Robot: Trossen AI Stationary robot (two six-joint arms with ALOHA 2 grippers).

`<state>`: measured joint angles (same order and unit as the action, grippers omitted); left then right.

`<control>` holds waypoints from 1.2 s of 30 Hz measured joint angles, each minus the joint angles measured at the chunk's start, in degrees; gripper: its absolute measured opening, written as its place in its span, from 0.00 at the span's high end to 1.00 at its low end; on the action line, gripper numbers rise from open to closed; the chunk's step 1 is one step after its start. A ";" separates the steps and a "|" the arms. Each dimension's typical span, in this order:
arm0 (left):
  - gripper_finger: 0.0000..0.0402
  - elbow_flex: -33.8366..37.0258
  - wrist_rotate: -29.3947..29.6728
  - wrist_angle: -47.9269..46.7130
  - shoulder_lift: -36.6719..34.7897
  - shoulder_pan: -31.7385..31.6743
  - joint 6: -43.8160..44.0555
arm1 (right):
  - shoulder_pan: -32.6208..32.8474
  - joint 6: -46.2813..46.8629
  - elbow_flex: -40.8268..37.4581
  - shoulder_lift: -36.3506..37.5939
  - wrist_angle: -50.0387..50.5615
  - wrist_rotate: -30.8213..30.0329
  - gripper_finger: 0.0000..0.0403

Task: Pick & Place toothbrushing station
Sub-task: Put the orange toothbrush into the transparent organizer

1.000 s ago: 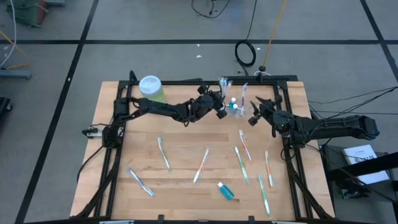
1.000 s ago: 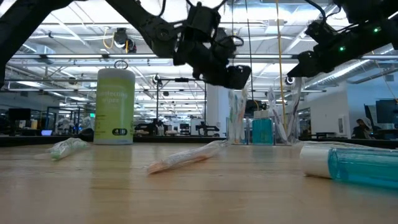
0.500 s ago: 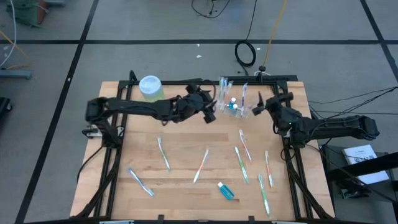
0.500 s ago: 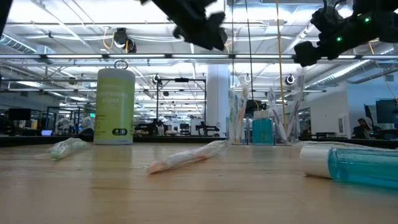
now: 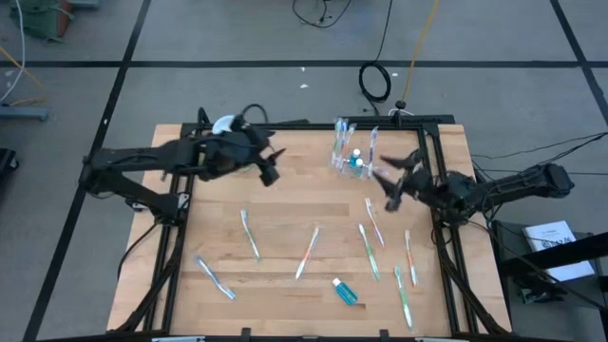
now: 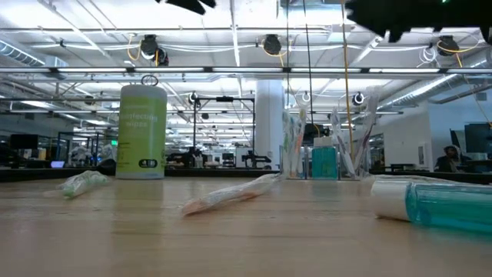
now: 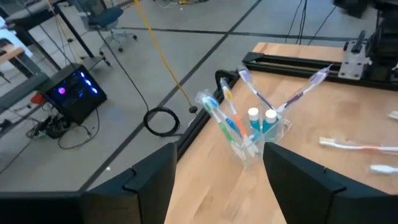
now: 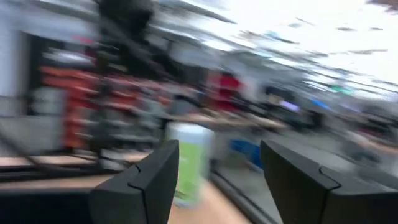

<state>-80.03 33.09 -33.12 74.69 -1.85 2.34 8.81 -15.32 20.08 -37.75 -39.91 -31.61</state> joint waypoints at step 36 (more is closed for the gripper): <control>0.44 28.17 -3.52 20.01 -12.67 2.96 2.83 | 7.43 70.16 6.98 -30.47 58.27 5.00 0.51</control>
<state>-51.86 29.57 -13.11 62.02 1.10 5.18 16.24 54.84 27.05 -68.21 18.36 -26.60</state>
